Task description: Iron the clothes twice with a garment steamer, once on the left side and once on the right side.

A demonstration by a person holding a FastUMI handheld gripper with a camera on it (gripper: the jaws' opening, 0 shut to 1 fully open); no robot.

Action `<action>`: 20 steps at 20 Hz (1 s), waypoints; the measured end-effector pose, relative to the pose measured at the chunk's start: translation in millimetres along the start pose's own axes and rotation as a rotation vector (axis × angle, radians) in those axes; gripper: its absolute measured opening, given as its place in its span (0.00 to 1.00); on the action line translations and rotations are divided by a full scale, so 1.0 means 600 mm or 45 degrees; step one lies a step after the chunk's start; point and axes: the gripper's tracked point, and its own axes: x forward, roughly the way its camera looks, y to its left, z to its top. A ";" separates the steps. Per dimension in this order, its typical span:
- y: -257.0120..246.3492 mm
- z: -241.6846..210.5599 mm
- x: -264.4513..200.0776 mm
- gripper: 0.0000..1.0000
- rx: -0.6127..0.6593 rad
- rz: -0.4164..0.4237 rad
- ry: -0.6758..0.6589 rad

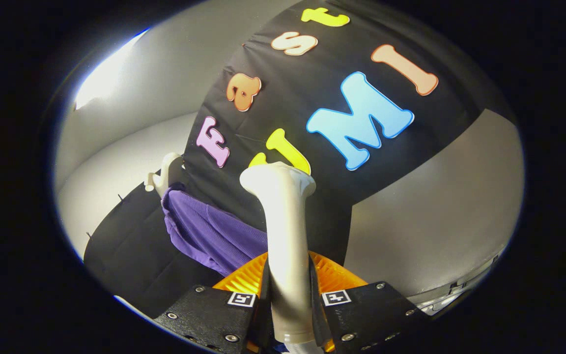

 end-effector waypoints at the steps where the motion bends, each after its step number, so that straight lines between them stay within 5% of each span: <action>1: 0.019 -0.001 -0.003 0.35 -0.041 -0.006 -0.022; 20: 0.319 -0.050 0.047 0.35 -0.670 -0.041 -0.460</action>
